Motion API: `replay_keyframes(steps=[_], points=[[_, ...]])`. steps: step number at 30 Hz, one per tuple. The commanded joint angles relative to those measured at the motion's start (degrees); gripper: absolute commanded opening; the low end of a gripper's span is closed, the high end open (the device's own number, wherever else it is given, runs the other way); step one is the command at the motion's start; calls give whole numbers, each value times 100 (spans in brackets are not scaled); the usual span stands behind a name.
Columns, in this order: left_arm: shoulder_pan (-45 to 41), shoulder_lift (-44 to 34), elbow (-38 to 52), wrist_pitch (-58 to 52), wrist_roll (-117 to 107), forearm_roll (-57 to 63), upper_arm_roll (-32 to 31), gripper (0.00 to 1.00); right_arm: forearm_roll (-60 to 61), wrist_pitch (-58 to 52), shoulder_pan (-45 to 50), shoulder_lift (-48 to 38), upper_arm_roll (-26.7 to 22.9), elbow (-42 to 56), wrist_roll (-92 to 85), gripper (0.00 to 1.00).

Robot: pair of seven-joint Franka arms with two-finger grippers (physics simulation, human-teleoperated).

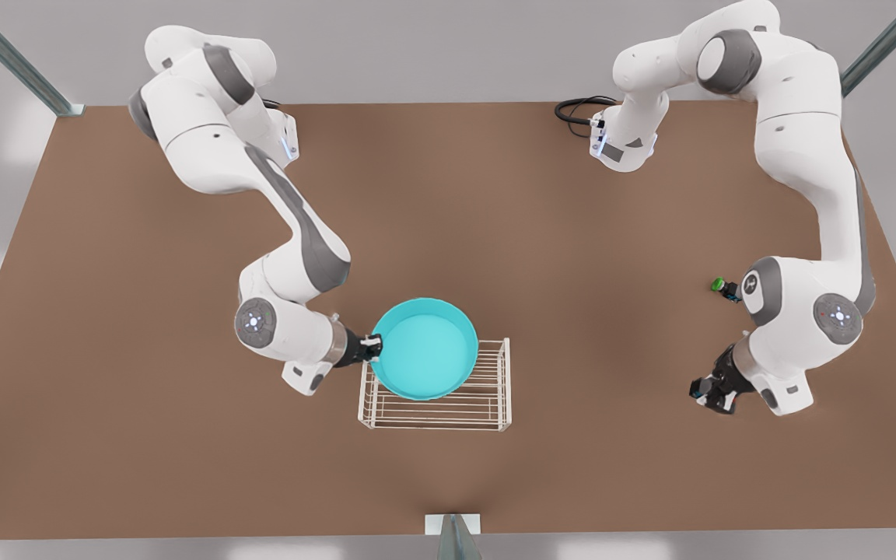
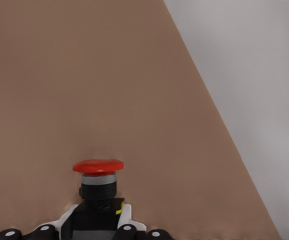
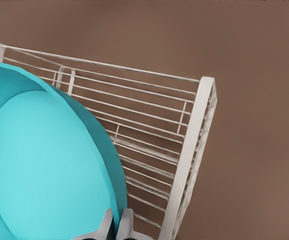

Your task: Place the plate on the shelf with right arm and place the red button switch in the plate with left arm

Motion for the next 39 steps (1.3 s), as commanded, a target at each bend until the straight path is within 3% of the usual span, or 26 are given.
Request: replay_keyframes(steps=[1, 4, 6, 9, 10, 13, 17, 20, 21, 22, 25, 26, 31, 33, 34, 36, 38, 39], points=[[-2, -256, 3, -833, -230, -28, -444, 37, -36, 433, 53, 46, -27, 81, 1500, 18], [-2, -415, 3, -992, -704, -28, -1341, 37, 60, 486, 185, 81, -159, 117, 1500, 18], [-362, -327, 55, -650, -1319, -46, -1737, 37, 69, 486, 177, 72, -159, 108, 1482, 100], [-881, 16, 56, 862, -2304, -90, -1737, 37, 7, 250, -210, -349, -159, 73, 1430, 100], [-1083, 86, 56, 1336, -2638, -90, -1728, 37, -10, -471, -456, -780, -159, 47, 1210, 100], [-1689, 314, 56, 2532, -3341, -28, -1675, 37, -1320, -1359, -1203, -1923, -449, -938, 15, 100], [-2375, 965, 38, 4219, -3359, 464, -1517, 37, -1328, -1386, -1898, -1905, -458, -1281, -460, 100], [-2841, 1237, 12, 5265, -3298, 621, -998, 37, -1320, -1386, -1898, -1835, -449, -1289, -443, 100], [-2806, 1246, -50, 5266, -3245, 1035, -955, 57, -1311, -1386, -1889, -1826, -449, -1289, -425, 99], [-2797, 1281, -59, 5265, -2973, 1193, -893, 100, -1320, -1386, -1880, -1817, -449, -1289, -390, 99], [-2806, 1317, -59, 5230, -2858, 1202, -875, 100, -1293, -1386, -1880, -1817, -449, -1281, -381, 99], [-2727, 1299, -59, 5029, -2516, 1202, -823, 100, -1293, -1386, -1880, -1817, -449, -1281, -390, 99], [-890, 323, 55, -324, 2362, 1114, -1306, 100, -1276, -1386, -1889, -1817, -449, -1281, -390, 99], [-539, 121, 47, -913, 2564, 1194, -1236, 100, -1276, -1386, -1880, -1817, -449, -1281, -390, 99], [-240, -98, 38, -1308, 3793, 1036, -1192, 100, -1267, -1386, -1880, -1817, -449, -1272, -381, 99], [-310, -749, -6, -2195, 5754, 95, -199, 100, -1267, -1377, -1880, -1782, -449, -1263, -381, 99], [-161, -1012, -173, -2900, 6441, 42, 171, 100, -1267, -1377, -1880, -1782, -449, -1263, -381, 100], [129, -1328, -699, -2593, 6485, -19, 153, 100, -1258, -1333, -1880, -1782, -449, -1272, -381, 100]])
